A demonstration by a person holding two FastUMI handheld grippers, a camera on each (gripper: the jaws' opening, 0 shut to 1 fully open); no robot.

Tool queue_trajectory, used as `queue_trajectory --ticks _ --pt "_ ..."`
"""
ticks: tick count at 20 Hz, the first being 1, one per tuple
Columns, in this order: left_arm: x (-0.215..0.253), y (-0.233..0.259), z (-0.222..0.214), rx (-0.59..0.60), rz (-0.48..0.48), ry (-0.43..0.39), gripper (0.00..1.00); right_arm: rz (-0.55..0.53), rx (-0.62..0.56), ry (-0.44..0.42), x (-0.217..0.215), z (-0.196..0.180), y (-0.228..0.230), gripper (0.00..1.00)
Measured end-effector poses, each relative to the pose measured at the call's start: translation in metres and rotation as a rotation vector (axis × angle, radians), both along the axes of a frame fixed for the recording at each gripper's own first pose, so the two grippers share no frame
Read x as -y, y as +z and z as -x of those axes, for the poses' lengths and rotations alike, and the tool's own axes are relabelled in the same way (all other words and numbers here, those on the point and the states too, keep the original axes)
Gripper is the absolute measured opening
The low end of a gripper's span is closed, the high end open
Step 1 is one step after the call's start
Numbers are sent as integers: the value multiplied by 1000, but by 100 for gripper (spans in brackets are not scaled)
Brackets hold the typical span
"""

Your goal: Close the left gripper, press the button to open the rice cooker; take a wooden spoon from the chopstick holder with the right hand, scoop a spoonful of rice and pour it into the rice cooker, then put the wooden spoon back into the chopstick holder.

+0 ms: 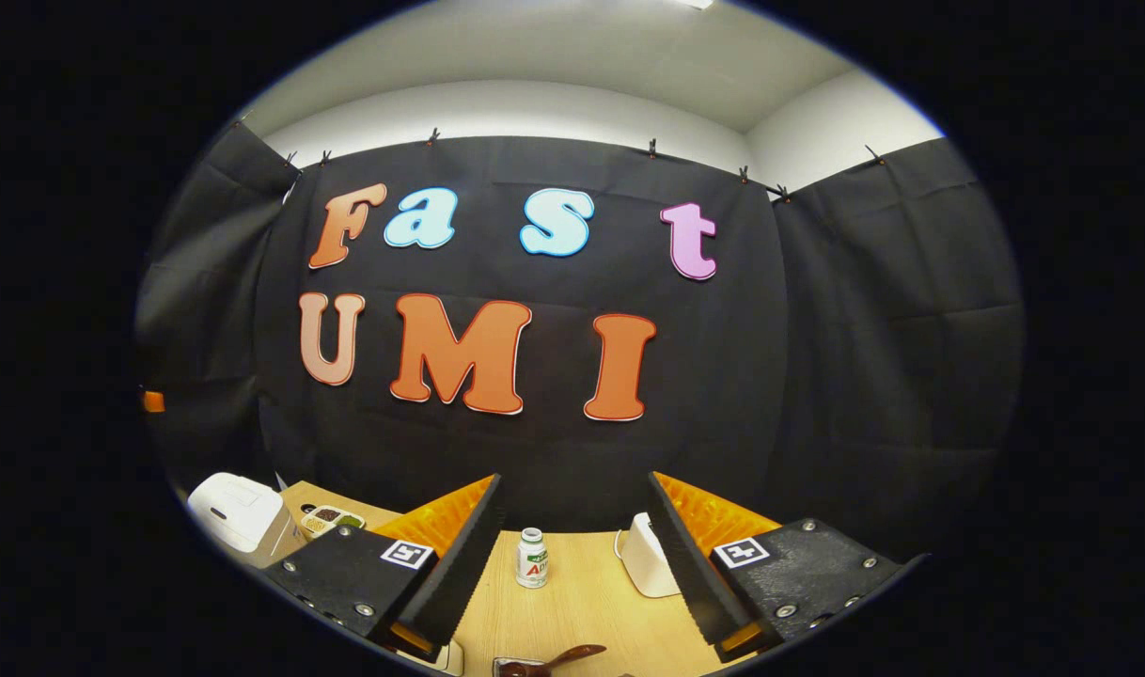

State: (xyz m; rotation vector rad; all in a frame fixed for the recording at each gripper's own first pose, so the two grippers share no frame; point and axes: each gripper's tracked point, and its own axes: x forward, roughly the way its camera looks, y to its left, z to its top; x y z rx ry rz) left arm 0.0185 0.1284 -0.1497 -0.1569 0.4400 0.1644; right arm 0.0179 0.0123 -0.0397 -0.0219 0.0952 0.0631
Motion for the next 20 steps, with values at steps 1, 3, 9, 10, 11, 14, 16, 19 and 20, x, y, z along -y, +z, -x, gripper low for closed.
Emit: queue_trajectory --ticks 1,3,9,10,11,14,16,19,20 --pt "-6 -16 1 -50 36 28 5 3 -14 -9 2 -1 -6 93" --pt "-17 -51 3 -161 101 40 4 8 -43 -23 6 -2 -18 93" --pt "10 -139 17 -470 287 -20 6 -4 -103 -56 14 -3 -41 93" --pt "11 -150 21 -502 295 -28 6 0 -108 -64 16 -2 -44 92" --pt "12 -157 23 -522 284 -37 6 3 -111 -69 18 -1 -45 93" --pt "11 -176 24 -577 263 -48 5 -1 -130 -75 18 2 -53 93" --pt "13 -191 22 -602 270 -44 5 2 -137 -79 19 3 -57 93" --pt "11 -195 27 -642 236 -41 5 -1 -152 -78 17 4 -63 93" --pt "9 -195 26 -639 210 -45 6 -10 -157 -73 16 5 -65 93"
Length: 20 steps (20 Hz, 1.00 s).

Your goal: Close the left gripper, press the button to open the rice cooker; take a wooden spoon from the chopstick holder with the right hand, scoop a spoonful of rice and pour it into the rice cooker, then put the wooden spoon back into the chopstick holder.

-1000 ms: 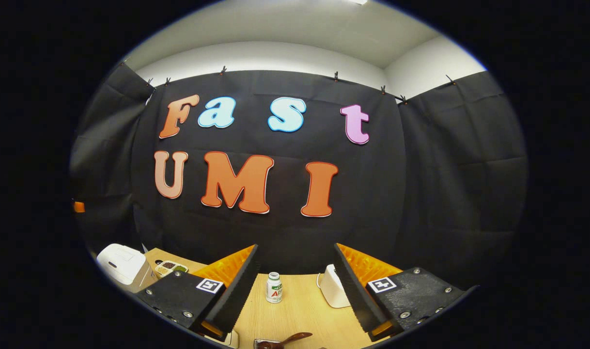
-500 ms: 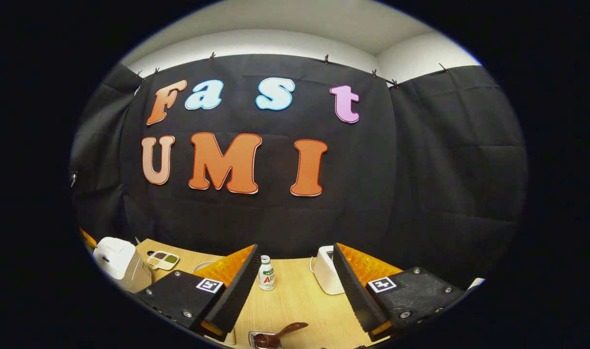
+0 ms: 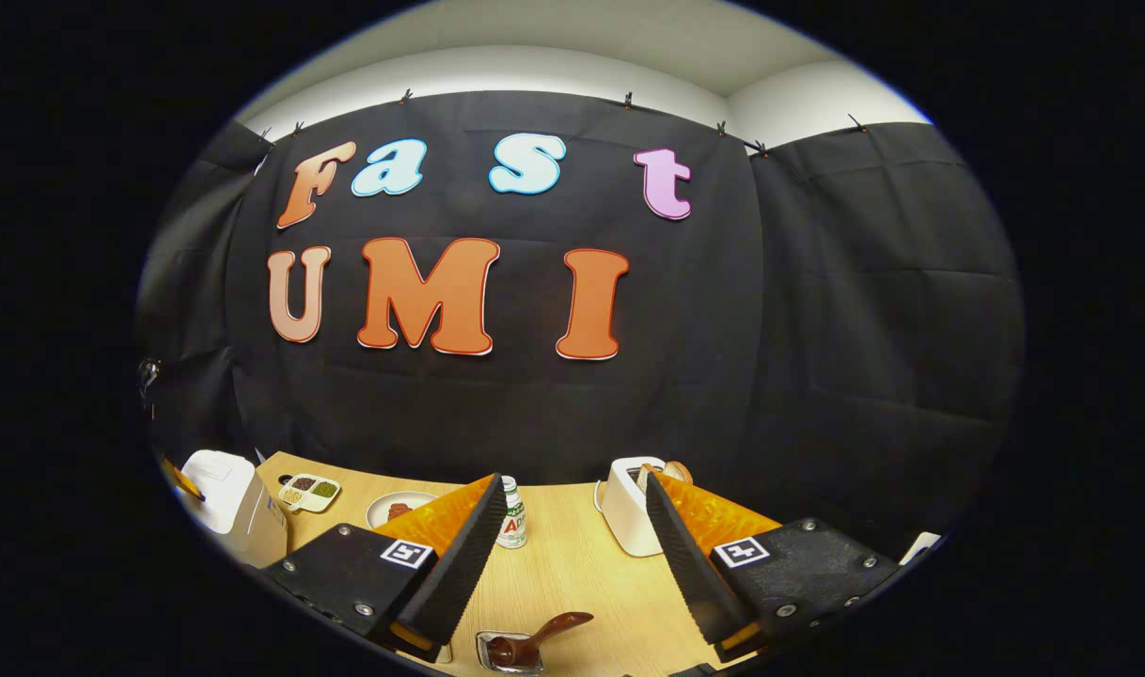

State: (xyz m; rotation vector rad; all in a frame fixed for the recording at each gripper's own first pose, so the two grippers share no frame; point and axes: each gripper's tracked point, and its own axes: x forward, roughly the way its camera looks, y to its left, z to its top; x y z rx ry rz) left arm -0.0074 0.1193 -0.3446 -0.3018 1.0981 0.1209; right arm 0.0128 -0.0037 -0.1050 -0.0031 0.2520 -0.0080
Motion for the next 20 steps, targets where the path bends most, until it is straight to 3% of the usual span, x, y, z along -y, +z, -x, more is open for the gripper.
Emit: queue_trajectory --ticks 2,6,8,10,15,17,20 --pt "1 1 -1 -15 -11 -4 5 -23 -9 6 -3 1 -3 93" --pt "3 3 -2 -61 59 19 4 -34 -11 27 -1 5 -1 93" --pt "-1 18 -9 -26 29 5 4 -37 -16 30 2 7 -3 93" --pt "-4 50 -24 91 -47 -27 5 -34 -25 26 8 10 -7 93" --pt "-17 156 -44 458 -402 -45 4 -61 -92 31 18 21 -30 93" --pt "-4 188 -38 561 -435 -33 5 -73 -107 35 20 24 -37 93" --pt "21 233 -30 734 -397 2 4 -65 -130 39 24 26 -54 93"
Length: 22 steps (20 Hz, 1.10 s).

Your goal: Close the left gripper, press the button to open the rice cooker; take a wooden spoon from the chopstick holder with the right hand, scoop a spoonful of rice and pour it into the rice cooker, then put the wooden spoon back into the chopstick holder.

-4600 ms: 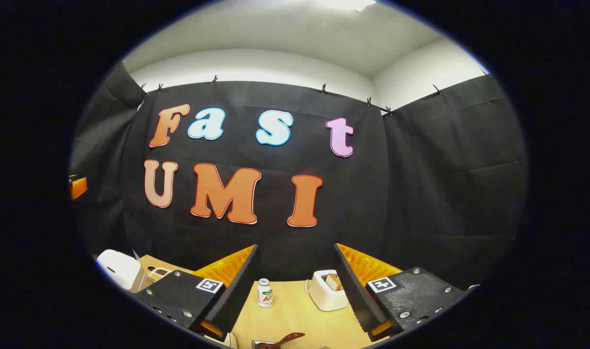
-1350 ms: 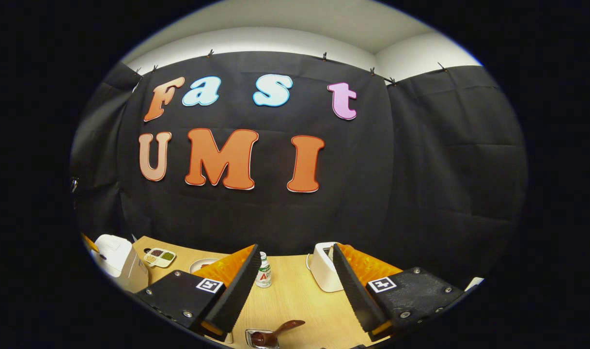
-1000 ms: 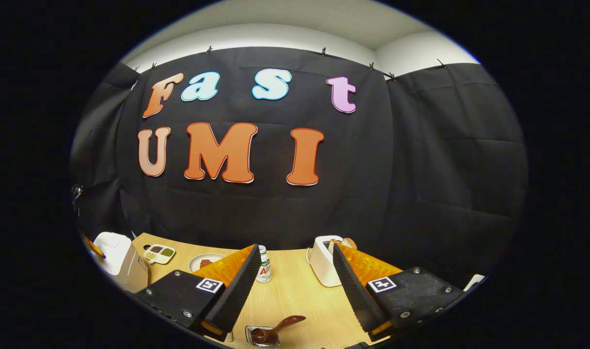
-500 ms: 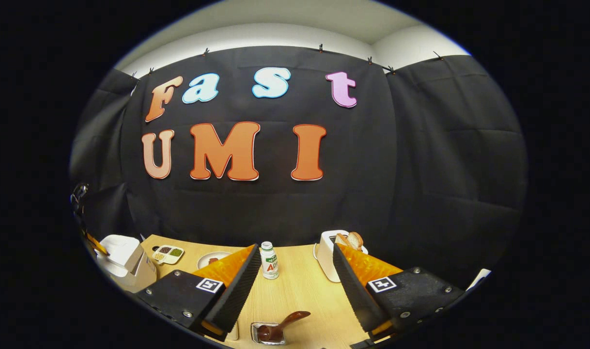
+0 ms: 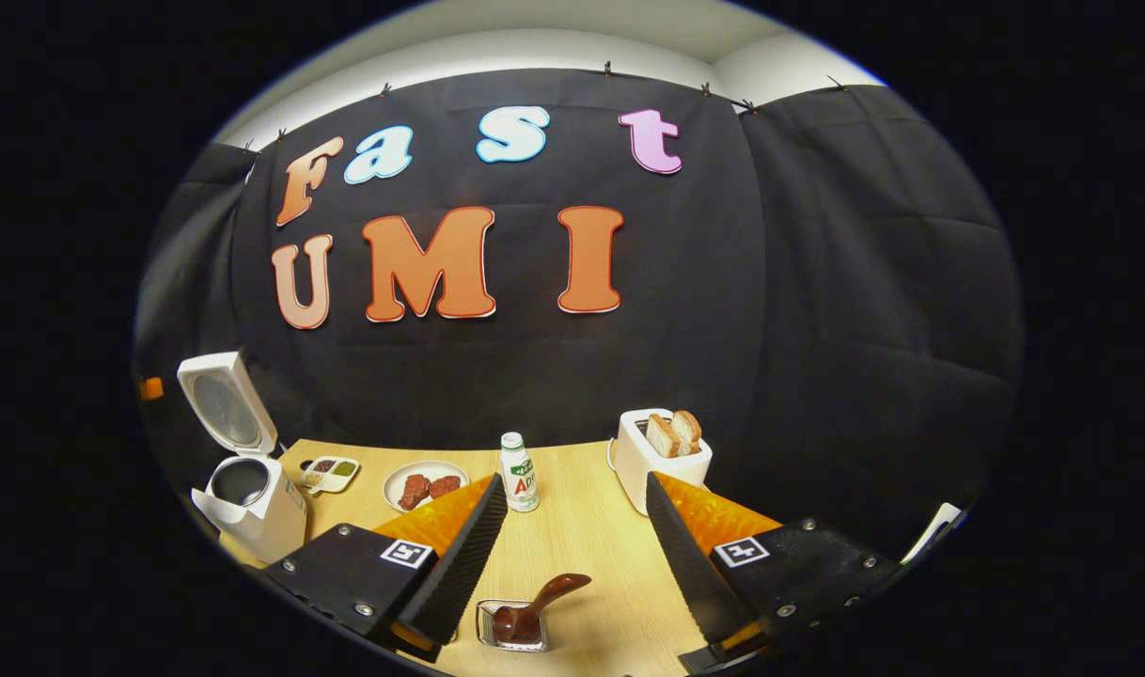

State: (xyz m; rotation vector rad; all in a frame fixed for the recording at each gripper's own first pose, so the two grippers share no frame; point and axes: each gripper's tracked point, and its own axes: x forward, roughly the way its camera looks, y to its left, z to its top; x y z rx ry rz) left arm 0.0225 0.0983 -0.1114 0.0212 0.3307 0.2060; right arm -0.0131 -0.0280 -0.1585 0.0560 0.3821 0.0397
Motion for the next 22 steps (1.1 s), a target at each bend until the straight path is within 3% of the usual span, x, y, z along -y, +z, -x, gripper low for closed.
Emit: queue_trajectory --ticks 1,3,5,8,10,14,17,19,22 --pt "7 13 5 50 22 -6 5 -3 -17 8 -2 1 -9 93" --pt "20 23 12 109 43 -35 19 -35 -45 35 -9 7 -22 93" --pt "34 32 26 136 56 -60 37 -55 -81 57 -17 10 -39 94" --pt "47 50 44 196 17 -95 78 -50 -145 60 -16 13 -71 93" --pt "56 58 56 223 -25 -97 89 -67 -194 68 -20 16 -92 93" --pt "83 79 82 278 -45 -118 93 -125 -314 53 -24 20 -144 93" --pt "101 84 97 294 -52 -134 93 -279 -398 36 -35 21 -172 93" --pt "109 83 108 286 -62 -138 94 -388 -382 27 -42 14 -175 94" --pt "126 75 115 252 -59 -151 94 -482 -375 19 -48 8 -185 79"
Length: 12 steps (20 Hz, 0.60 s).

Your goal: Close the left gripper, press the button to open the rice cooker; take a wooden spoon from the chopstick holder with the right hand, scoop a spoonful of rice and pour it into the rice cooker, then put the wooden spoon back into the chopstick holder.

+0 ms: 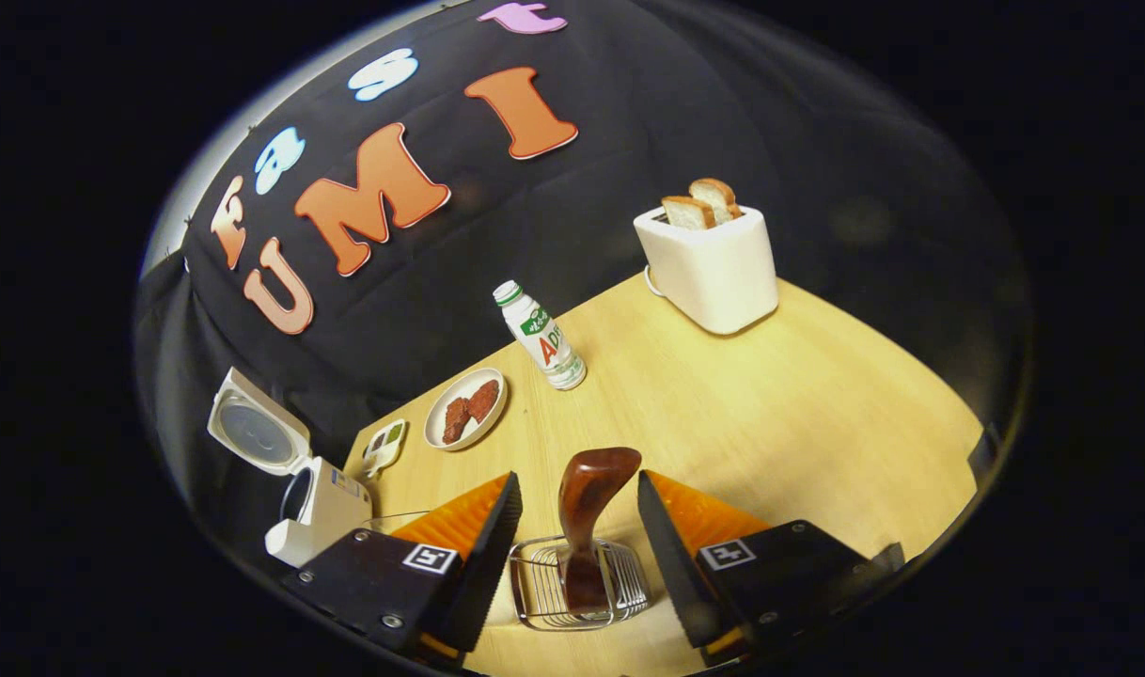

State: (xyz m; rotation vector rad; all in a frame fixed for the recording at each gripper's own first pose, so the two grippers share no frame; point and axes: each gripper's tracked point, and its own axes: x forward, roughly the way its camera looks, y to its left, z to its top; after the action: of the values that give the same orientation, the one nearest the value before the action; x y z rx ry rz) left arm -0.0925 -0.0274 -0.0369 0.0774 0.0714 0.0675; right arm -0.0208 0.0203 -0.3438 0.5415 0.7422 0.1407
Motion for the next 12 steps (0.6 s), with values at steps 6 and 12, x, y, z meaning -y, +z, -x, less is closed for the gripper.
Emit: queue_trajectory --ticks 6,12 --pt "18 -13 3 -52 -6 -33 94 -99 18 -87 2 2 -1 30" --pt "26 -20 -3 -71 5 -58 93 -77 47 -117 -4 4 17 17"
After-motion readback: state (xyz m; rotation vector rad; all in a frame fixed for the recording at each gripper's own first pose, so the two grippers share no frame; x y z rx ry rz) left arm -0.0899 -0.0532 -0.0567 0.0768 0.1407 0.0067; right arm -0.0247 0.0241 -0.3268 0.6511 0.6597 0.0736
